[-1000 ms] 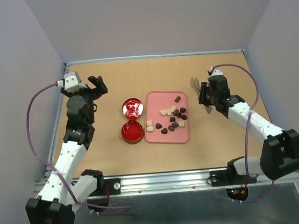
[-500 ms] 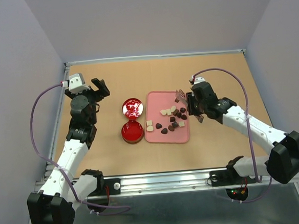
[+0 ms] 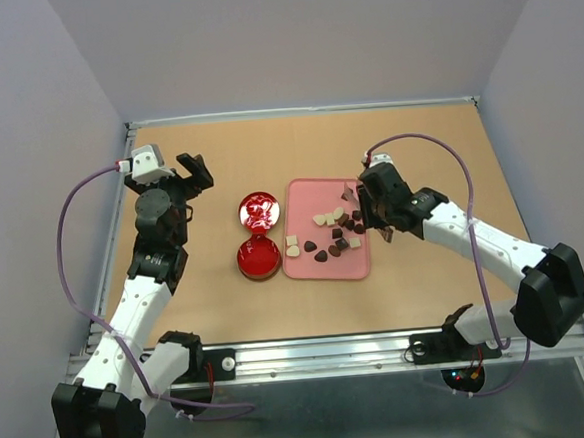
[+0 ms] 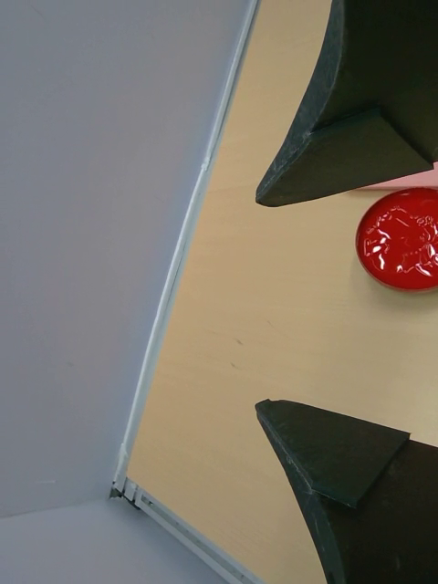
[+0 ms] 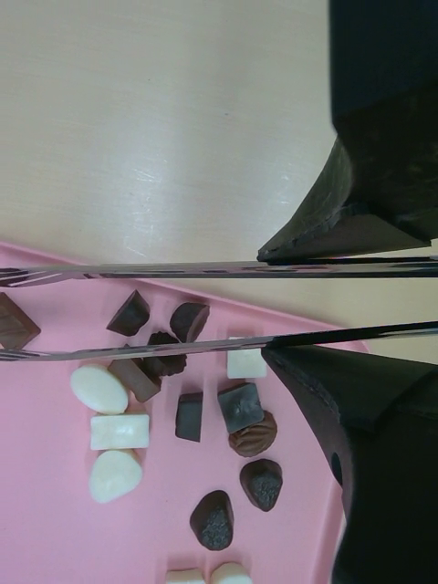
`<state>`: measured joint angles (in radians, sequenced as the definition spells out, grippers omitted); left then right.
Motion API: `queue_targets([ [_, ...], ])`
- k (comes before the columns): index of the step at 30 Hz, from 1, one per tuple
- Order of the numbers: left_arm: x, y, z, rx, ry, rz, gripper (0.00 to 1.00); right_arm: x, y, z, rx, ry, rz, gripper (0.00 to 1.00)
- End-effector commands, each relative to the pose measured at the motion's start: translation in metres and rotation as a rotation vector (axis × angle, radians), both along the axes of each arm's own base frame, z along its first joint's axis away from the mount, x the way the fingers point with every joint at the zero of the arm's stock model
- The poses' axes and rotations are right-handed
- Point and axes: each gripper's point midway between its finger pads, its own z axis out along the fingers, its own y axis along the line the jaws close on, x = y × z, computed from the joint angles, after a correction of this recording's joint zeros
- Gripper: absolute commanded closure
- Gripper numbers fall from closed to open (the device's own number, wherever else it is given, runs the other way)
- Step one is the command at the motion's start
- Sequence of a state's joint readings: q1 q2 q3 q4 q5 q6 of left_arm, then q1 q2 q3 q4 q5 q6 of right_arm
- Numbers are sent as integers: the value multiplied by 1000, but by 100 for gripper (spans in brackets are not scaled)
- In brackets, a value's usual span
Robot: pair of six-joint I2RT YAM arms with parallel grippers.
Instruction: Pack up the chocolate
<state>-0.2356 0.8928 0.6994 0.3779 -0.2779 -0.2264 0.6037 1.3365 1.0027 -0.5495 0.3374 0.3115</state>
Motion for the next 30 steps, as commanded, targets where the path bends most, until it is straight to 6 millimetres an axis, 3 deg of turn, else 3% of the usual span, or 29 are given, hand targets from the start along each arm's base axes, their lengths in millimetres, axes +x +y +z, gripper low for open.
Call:
queue_targets([
  [1,-4,0,19,-18,-75,2,1,15,9,28,32,-75,-21,54],
  [14,-5,-1,18,-21,-74,-1,1,21,21,14,43,-30,-18,52],
  [23,-4,-1,18,-20,-73,-4,1,24,31,15,72,-28,1,52],
  [30,-4,-2,18,-20,-73,-6,1,25,28,4,37,-11,-4,53],
])
